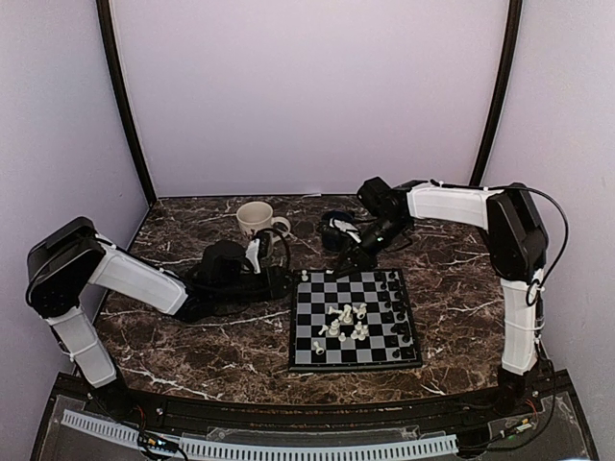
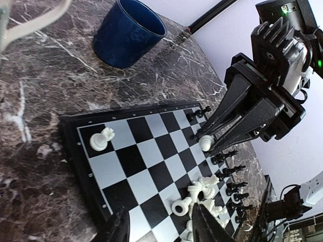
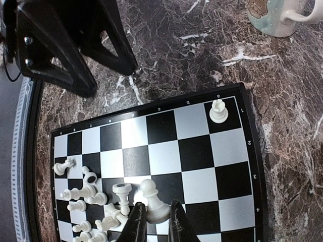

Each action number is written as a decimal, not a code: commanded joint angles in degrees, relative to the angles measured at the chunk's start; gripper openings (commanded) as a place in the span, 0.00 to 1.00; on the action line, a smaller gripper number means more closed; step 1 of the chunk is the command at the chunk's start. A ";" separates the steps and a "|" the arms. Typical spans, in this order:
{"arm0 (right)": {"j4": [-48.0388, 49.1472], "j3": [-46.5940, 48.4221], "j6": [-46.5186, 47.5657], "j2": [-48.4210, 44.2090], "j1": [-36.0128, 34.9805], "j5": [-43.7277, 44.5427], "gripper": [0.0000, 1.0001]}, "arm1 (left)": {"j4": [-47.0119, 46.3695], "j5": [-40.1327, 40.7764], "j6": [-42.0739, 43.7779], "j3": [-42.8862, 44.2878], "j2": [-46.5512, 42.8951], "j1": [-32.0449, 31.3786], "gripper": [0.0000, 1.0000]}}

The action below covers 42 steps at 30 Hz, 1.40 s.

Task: Set up the chess pieces on the board
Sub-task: Pass from the right arm to the left

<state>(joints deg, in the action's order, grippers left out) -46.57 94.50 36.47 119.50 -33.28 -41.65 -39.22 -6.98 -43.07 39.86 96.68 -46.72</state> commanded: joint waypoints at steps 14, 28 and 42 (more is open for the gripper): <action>2.09 -0.16 -3.64 -1.55 -0.22 -4.08 0.13 | -20.70 -11.76 -14.48 9.34 15.15 -0.04 0.42; 1.04 -0.78 -2.38 -1.59 -0.33 -4.58 0.13 | -19.53 -12.62 -14.85 13.96 19.09 -0.04 0.30; 0.15 -0.93 -1.03 -1.47 -0.32 -5.37 0.13 | -19.64 -12.68 -14.41 15.15 20.15 0.03 0.25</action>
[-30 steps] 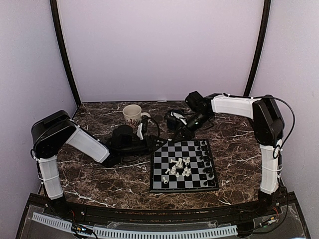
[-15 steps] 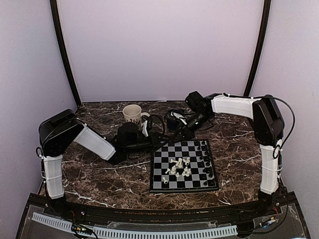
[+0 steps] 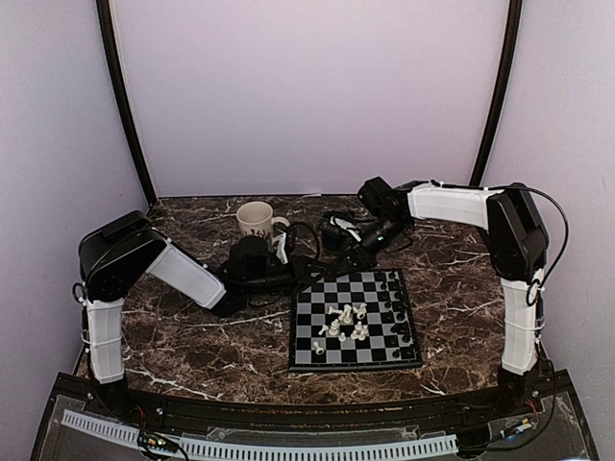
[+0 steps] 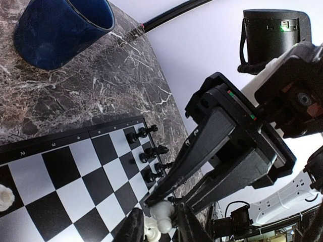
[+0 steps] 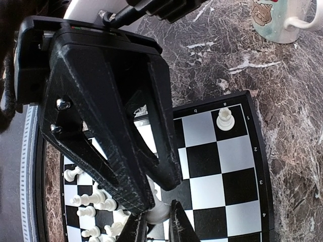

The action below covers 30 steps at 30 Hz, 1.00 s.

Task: Set up the chess pieces on the board
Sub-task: Pass from the right arm to the left

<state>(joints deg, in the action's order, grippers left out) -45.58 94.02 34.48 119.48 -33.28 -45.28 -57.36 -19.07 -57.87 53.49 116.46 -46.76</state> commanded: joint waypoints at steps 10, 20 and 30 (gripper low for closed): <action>-1.21 -0.48 1.41 -1.72 -0.31 -1.84 0.14 | -1.78 -0.84 0.51 2.03 0.91 0.18 0.13; -1.84 -0.04 1.39 -2.61 -0.21 -2.30 0.22 | -1.68 -2.14 0.90 2.13 0.90 0.25 0.09; -3.63 -4.02 2.83 -12.48 6.31 -2.82 0.48 | 20.12 -4.76 14.99 4.76 -6.51 0.97 0.09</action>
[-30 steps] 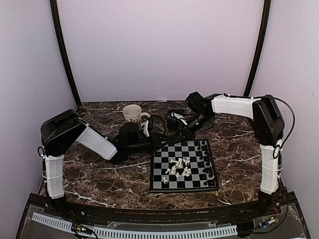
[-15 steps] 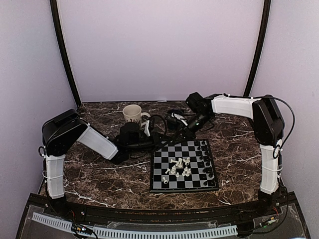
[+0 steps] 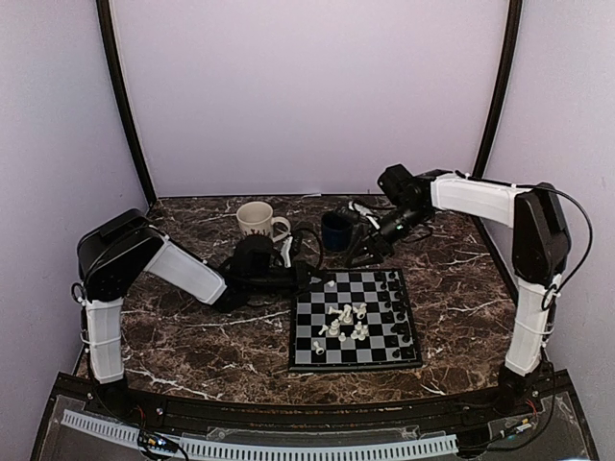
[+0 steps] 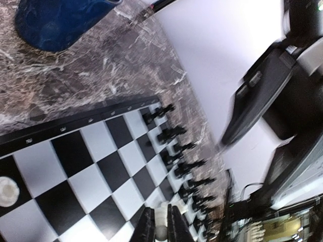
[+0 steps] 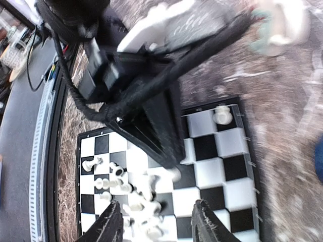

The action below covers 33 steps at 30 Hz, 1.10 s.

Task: Set up the chess pieces on the board
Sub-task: Pass from the right arm to the left, then place the pawn on a2.

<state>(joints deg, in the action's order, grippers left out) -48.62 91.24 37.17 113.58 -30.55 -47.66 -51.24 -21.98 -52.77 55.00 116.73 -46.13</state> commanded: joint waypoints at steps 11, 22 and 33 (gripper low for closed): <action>14.09 -19.64 -5.05 -23.24 5.15 10.86 0.52 | 57.68 7.39 38.75 19.65 -10.71 0.34 0.10; 14.43 -21.49 -3.32 -23.11 5.19 10.51 0.52 | 72.76 12.82 50.02 36.28 -1.19 0.34 0.10; 14.26 -21.98 -2.45 -22.61 5.17 9.06 0.51 | 76.61 14.12 53.79 43.62 6.03 0.34 0.11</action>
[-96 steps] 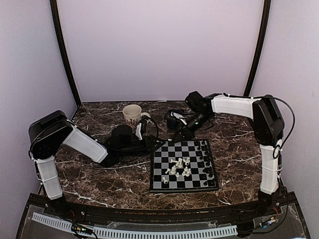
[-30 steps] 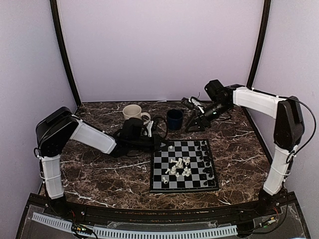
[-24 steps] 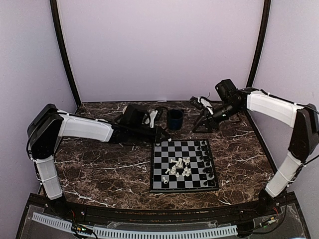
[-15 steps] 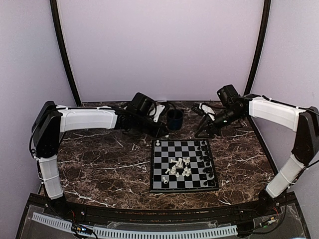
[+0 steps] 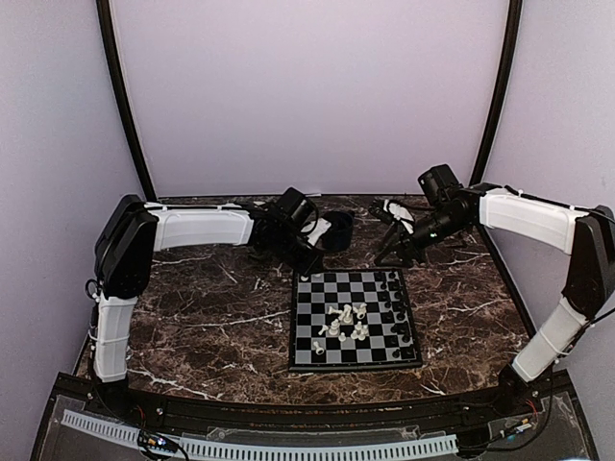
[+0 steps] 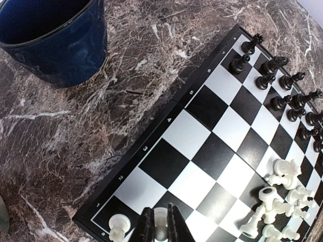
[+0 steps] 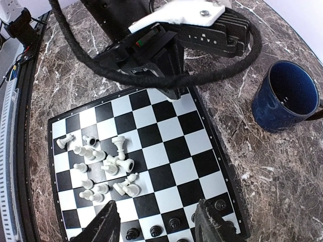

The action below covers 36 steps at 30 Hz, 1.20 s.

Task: Set up the chess pieces on the board
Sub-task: Place the pawn on a2.

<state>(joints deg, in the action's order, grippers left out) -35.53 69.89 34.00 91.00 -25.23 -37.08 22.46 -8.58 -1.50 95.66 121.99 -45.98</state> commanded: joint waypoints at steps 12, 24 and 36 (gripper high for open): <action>0.66 -0.61 1.58 1.81 -0.13 -1.16 0.51 | 3.48 1.43 3.39 5.78 4.65 0.18 0.11; 0.31 -0.45 2.21 2.88 -0.17 -0.65 0.51 | 4.31 2.27 3.87 6.83 6.38 0.16 0.14; -0.10 -0.28 2.48 3.59 -0.17 -0.80 0.51 | 3.27 3.77 4.12 6.82 6.90 0.10 0.25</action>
<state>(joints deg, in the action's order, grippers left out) -35.64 69.76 35.97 93.89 -25.23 -37.47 25.15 -5.89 1.96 101.23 128.79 -45.98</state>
